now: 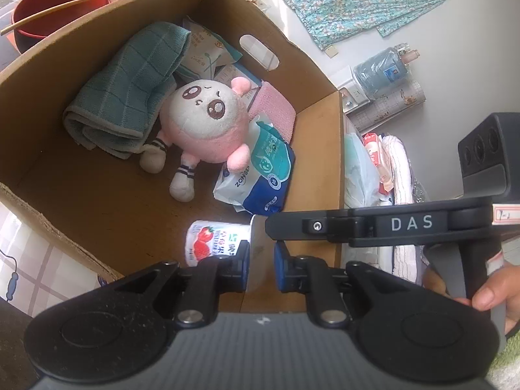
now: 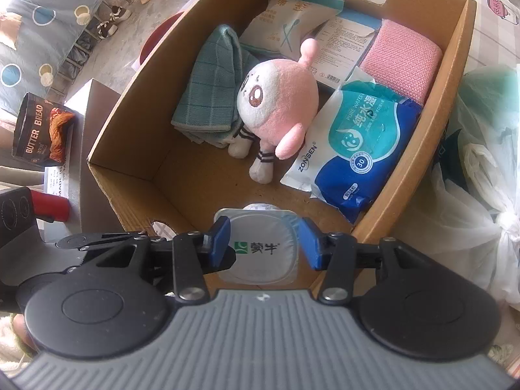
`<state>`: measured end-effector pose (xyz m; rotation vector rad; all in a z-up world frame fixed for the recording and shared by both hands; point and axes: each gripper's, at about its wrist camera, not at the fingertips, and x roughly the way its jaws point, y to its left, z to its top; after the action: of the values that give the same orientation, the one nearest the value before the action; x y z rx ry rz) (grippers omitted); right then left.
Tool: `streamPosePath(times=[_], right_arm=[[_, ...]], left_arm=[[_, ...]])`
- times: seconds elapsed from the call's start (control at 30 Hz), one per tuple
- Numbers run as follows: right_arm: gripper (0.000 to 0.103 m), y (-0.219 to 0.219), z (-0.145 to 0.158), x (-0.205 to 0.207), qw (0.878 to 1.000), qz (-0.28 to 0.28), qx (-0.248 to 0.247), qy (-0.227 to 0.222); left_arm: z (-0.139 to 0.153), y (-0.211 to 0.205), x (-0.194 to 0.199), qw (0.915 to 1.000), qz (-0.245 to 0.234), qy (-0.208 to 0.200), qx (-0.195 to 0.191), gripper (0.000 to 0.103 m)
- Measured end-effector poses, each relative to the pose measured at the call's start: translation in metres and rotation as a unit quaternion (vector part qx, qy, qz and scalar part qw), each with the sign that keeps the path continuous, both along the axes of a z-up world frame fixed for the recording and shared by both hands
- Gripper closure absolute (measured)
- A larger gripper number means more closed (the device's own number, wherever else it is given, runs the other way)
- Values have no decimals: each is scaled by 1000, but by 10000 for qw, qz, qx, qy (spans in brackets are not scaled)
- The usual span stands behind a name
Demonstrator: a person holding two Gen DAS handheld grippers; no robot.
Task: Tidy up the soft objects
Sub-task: 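Lower the yogurt cup into the box and open the left tool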
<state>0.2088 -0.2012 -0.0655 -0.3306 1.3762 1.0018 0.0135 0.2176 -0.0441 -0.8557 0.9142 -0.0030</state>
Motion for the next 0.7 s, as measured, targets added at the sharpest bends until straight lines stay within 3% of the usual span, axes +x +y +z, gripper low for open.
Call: streamPosePath(times=[0.2, 0.33, 0.53, 0.7], right_arm=[[55, -1, 13, 4, 9996, -83, 276, -79], [56, 5, 15, 3, 9985, -36, 508, -177], [57, 30, -4, 3, 9989, 112, 432, -118], [57, 46, -28, 9, 9990, 94, 289, 343]], left_arm=[[6, 4, -1, 9999, 21, -79, 93, 72], [20, 11, -10, 9983, 237, -309, 423, 67], [42, 30, -30, 9906, 690, -598, 1022, 57], [52, 46, -46, 9832, 1012, -664, 1366, 46]])
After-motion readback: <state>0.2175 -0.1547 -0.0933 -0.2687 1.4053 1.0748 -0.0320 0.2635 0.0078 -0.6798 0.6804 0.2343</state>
